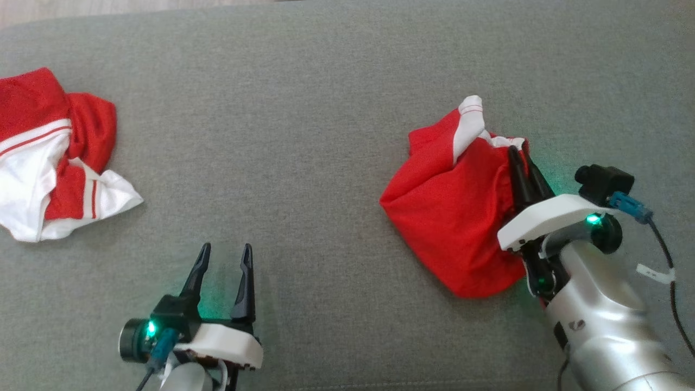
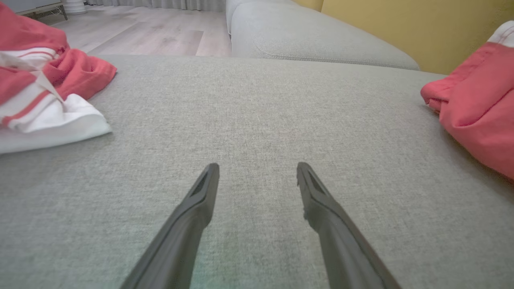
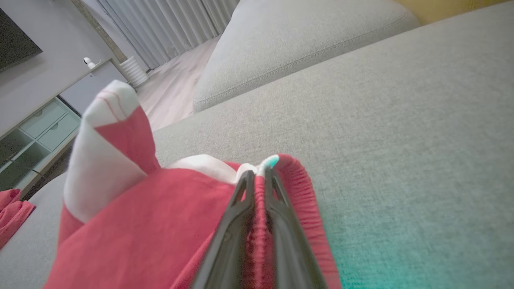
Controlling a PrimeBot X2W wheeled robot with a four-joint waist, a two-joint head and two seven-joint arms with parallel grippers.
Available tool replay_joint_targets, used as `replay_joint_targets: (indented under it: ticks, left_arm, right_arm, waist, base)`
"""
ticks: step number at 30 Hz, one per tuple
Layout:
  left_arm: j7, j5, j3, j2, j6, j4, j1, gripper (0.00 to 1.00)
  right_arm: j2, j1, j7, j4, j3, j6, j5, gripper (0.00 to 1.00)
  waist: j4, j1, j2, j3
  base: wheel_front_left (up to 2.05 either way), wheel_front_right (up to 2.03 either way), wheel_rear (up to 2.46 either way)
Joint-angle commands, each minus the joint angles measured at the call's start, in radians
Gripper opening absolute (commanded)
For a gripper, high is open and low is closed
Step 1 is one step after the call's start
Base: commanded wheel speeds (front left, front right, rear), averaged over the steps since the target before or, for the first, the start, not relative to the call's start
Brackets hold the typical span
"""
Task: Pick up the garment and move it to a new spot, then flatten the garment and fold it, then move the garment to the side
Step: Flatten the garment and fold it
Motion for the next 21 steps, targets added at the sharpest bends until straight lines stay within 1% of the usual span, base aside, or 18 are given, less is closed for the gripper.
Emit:
replay_joint_targets:
  ticks: [1, 4, 8, 11, 15, 18, 21]
  left_arm:
    - [-0.005, -0.012, 0.022, 0.002, 0.001, -0.016, -0.023, 1.00]
    - [-0.005, -0.017, 0.024, 0.002, 0.002, -0.013, -0.016, 1.00]
    - [-0.005, -0.032, 0.024, 0.002, 0.002, -0.007, 0.000, 1.00]
    - [-0.005, -0.052, 0.014, 0.002, 0.004, -0.004, 0.013, 1.00]
    - [-0.005, -0.093, -0.013, 0.002, 0.010, 0.002, 0.026, 1.00]
    - [-0.005, -0.124, -0.039, 0.002, 0.021, 0.002, 0.041, 1.00]
    - [-0.005, -0.137, -0.049, 0.002, 0.031, 0.003, 0.057, 1.00]
  right_arm:
    - [-0.008, -0.007, -0.006, -0.030, 0.010, -0.001, 0.002, 0.00]
    - [-0.031, -0.018, -0.006, -0.085, -0.033, -0.001, -0.021, 0.00]
    - [-0.045, -0.059, -0.006, -0.228, -0.089, -0.001, -0.111, 0.00]
    - [-0.035, -0.147, -0.006, -0.341, -0.080, -0.001, -0.183, 0.00]
    - [-0.018, -0.303, -0.006, -0.455, 0.003, -0.001, -0.245, 0.00]
    - [-0.004, -0.404, -0.006, -0.489, 0.072, -0.001, -0.250, 0.00]
    - [0.003, -0.464, -0.006, -0.491, 0.148, -0.001, -0.246, 0.00]
  waist:
    - [0.007, 0.0000, 0.0000, -0.006]
    - [0.020, 0.0000, 0.0000, -0.019]
    - [0.044, 0.0000, 0.0000, -0.054]
    - [0.068, 0.0000, 0.0000, -0.077]
    - [0.119, 0.0000, 0.0000, -0.110]
    - [0.155, 0.0000, 0.0000, -0.126]
    - [0.176, 0.0000, 0.0000, -0.135]
  base:
    - [0.00, 0.00, 0.00]
    - [0.00, 0.00, 0.00]
    - [0.00, 0.00, 0.00]
    - [0.00, 0.00, 0.00]
    - [0.00, 0.00, 0.00]
    - [0.00, 0.00, 0.00]
    - [0.00, 0.00, 0.00]
